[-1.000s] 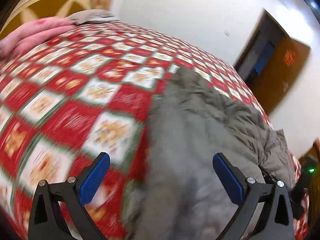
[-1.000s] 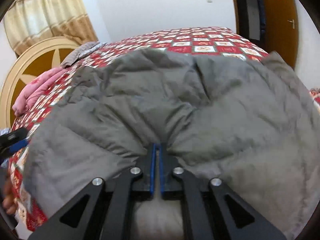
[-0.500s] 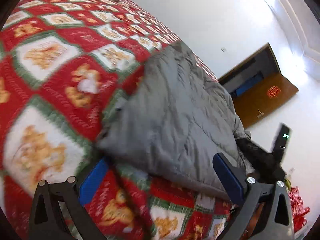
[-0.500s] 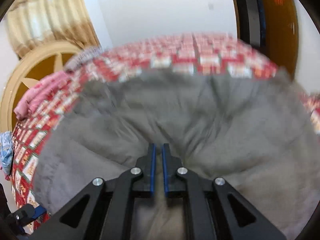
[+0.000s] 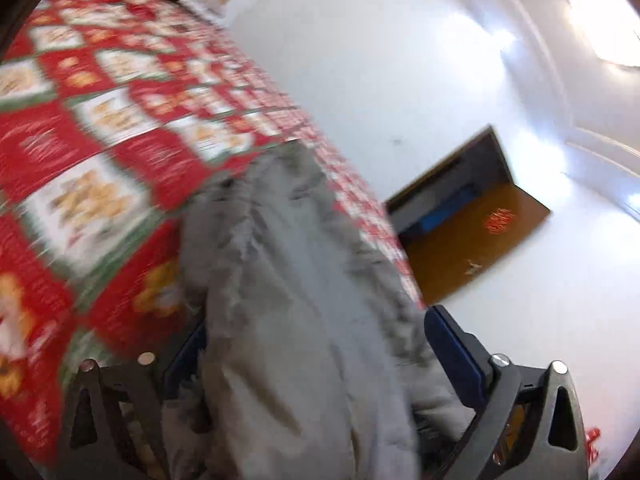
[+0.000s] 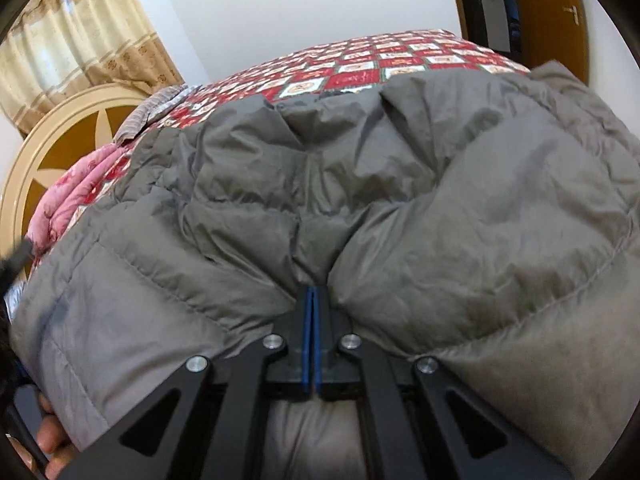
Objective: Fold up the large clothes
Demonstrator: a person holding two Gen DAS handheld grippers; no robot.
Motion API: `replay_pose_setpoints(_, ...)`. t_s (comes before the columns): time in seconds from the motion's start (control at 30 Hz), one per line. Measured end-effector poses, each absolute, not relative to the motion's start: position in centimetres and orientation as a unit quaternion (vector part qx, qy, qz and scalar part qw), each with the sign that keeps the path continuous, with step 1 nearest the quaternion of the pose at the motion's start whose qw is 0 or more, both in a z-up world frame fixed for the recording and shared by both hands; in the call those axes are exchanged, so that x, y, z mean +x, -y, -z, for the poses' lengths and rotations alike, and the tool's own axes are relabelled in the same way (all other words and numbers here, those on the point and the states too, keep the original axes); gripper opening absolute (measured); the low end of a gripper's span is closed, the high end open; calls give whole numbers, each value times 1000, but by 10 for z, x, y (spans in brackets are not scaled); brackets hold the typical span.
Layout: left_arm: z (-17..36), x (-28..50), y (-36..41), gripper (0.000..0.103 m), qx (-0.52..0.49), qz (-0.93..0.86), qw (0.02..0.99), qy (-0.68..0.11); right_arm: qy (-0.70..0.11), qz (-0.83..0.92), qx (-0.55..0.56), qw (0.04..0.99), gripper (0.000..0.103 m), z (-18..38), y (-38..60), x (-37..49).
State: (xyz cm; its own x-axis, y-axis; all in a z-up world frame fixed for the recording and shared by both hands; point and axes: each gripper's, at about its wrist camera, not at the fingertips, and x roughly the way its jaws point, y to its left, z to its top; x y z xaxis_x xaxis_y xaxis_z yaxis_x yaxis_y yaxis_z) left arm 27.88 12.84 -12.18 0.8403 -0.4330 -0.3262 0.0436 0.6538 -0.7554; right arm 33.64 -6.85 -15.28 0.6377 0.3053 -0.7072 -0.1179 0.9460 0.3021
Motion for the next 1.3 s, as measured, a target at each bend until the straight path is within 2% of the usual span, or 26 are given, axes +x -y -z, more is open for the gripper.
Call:
replay_pose_setpoints(0.07,101,285,-116,68,-349,139,894,-244,-407,-119,139,895,0,154,73,336)
replay_pose_setpoints(0.13,80,294,-97,65,-308,159,904,-249,-409,-123,169,888,0,156,78,336)
replay_pose_setpoints(0.33,18,287,-23,43,-143,221,933,-243,-425,-160,269,849,2,150,103,338)
replay_pose_setpoints(0.37,4,282,-3,42,-106,237,936,-236,-420,-171,286,844,5,146,108,335)
replay_pose_setpoints(0.4,-3,279,12,42,-78,246,938,-232,-415,-181,297,841,12,142,112,332)
replay_pose_setpoints(0.5,-17,261,58,42,6,278,937,-213,-386,-190,296,853,12,117,135,315)
replay_pose_setpoints(0.63,-5,251,98,42,58,326,921,-208,-360,-153,270,880,12,89,185,286)
replay_pose_setpoints(0.7,6,247,109,42,72,331,917,-209,-346,-119,252,896,13,76,216,270)
replay_pose_setpoints(0.8,12,241,93,42,15,320,924,-209,-332,-98,242,906,13,66,243,254)
replay_pose_setpoints(0.83,12,241,85,43,-14,316,924,-215,-331,-97,237,908,13,64,240,255)
replay_pose_setpoints(0.87,14,244,59,52,-66,299,924,-227,-326,-97,230,912,13,63,239,250)
replay_pose_setpoints(0.9,14,240,47,70,-97,283,926,-231,-323,-99,229,913,13,62,237,250)
replay_pose_setpoints(0.97,15,230,-8,86,-167,223,936,-215,-317,-121,233,912,13,63,224,249)
replay_pose_setpoints(1.07,17,212,-83,99,-196,113,954,-196,-315,-160,230,907,15,66,188,256)
replay_pose_setpoints(1.17,31,197,-151,99,-241,41,947,-211,-325,-185,217,902,17,72,144,273)
replay_pose_setpoints(1.3,68,164,-200,99,-322,-15,921,-219,-335,-206,186,901,17,83,83,294)
